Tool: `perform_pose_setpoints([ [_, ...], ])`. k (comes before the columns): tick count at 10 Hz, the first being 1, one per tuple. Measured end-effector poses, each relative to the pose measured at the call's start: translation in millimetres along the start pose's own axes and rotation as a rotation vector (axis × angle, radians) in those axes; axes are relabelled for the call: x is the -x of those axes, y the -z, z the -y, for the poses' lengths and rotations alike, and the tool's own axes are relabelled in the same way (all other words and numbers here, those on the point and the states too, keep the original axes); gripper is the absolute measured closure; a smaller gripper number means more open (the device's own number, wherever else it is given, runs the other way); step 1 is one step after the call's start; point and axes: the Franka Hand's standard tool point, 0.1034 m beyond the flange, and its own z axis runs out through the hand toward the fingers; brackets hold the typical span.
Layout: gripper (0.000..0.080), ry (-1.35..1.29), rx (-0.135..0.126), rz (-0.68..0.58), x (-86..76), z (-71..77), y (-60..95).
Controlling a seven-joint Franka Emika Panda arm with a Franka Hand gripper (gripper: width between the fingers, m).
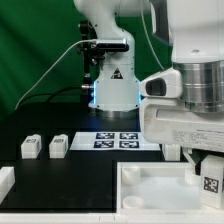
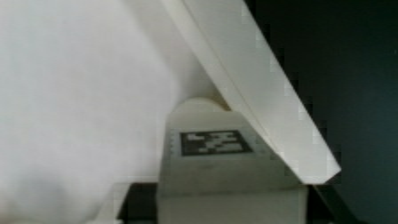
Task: Assemble one leg
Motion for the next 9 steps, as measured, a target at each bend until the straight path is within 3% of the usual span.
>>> perform_pose_setpoints([
  [2, 0.0505, -0.405, -0.014, 0.058, -8.7, 2.2, -0.9],
  [4, 0.0505, -0.838, -0.045, 0.129, -8.0, 1.4, -2.0],
  [7, 0.0505, -0.930, -0.033, 0.133, -5.3, 1.8, -3.9],
  [8, 0.0405, -0.907, -0.033, 0.133, -5.2, 1.8, -4.2],
  [9, 0.0233, -0.870, -0.036, 0.132, -5.0, 1.8, -4.4],
])
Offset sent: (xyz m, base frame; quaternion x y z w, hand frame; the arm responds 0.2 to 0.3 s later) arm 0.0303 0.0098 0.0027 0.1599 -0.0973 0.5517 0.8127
